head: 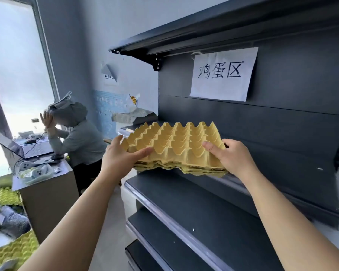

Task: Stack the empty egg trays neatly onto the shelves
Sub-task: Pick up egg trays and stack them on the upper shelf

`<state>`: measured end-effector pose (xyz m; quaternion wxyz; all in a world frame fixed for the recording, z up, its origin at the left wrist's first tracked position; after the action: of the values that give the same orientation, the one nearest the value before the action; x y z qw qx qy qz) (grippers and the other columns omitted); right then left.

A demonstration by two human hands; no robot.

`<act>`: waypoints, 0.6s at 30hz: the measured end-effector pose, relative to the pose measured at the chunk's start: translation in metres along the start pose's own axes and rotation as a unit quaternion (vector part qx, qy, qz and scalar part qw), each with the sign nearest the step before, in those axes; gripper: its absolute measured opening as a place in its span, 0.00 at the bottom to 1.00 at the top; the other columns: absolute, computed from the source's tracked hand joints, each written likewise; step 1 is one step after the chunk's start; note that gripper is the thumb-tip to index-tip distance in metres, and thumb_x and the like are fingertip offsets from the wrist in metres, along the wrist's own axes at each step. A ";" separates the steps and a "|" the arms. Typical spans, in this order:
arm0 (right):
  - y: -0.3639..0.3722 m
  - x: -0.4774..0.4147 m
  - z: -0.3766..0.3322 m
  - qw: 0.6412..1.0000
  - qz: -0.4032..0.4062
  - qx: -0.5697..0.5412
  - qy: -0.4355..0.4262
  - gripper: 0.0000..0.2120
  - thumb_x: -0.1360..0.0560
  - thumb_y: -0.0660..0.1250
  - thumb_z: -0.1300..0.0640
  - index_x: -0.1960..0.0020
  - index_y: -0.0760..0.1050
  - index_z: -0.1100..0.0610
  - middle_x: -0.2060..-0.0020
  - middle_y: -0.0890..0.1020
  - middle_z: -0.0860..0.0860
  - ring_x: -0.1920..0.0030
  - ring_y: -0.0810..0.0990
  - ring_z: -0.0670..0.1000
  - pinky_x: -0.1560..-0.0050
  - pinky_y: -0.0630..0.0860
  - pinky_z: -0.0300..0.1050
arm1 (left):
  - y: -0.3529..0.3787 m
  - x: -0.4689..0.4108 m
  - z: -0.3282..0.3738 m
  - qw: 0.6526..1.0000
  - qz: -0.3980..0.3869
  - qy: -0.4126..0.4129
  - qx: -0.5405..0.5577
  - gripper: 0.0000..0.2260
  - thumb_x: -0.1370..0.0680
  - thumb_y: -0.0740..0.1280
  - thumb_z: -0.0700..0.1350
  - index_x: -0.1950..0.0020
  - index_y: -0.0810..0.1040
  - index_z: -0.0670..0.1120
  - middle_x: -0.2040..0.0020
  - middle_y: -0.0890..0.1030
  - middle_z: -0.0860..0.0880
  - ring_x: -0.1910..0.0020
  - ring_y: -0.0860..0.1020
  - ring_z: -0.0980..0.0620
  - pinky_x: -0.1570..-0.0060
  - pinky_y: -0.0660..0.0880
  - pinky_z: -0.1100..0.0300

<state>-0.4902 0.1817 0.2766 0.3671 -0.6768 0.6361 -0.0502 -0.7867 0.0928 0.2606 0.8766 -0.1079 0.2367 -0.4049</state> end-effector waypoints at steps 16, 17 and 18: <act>0.132 -0.176 -0.005 0.993 0.040 0.081 0.074 0.30 0.32 0.62 0.28 0.50 0.66 0.55 0.71 0.69 0.45 0.69 0.70 0.44 0.69 0.63 0.41 | 0.041 -0.245 -0.072 0.998 -0.053 -0.012 0.043 0.59 0.47 0.79 0.68 0.24 0.62 0.42 0.31 0.73 0.45 0.34 0.73 0.46 0.35 0.70 0.50; 0.140 -0.182 -0.005 0.992 0.046 0.084 0.083 0.31 0.32 0.62 0.28 0.48 0.69 0.56 0.70 0.71 0.46 0.68 0.71 0.45 0.69 0.65 0.42 | 0.044 -0.259 -0.077 0.997 -0.064 -0.012 0.046 0.57 0.45 0.79 0.66 0.25 0.63 0.42 0.32 0.73 0.45 0.35 0.73 0.46 0.37 0.70 0.52; 0.149 -0.187 -0.006 0.991 0.052 0.085 0.092 0.32 0.31 0.62 0.28 0.47 0.70 0.58 0.69 0.73 0.47 0.67 0.73 0.46 0.67 0.68 0.42 | 0.046 -0.273 -0.082 0.996 -0.075 -0.011 0.052 0.55 0.45 0.79 0.64 0.25 0.64 0.42 0.33 0.74 0.45 0.36 0.73 0.46 0.38 0.70 0.53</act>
<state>-0.6510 0.3582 0.2724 0.3657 -0.6017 0.6947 -0.1467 -0.9505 0.3306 0.2614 0.8509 -0.0841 0.1967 -0.4797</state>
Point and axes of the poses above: each hand's wrist, its own x-axis away from the middle knuckle, its own y-axis out of the palm, z = x × y, the point moved 4 cm from there along -x, towards the middle knuckle
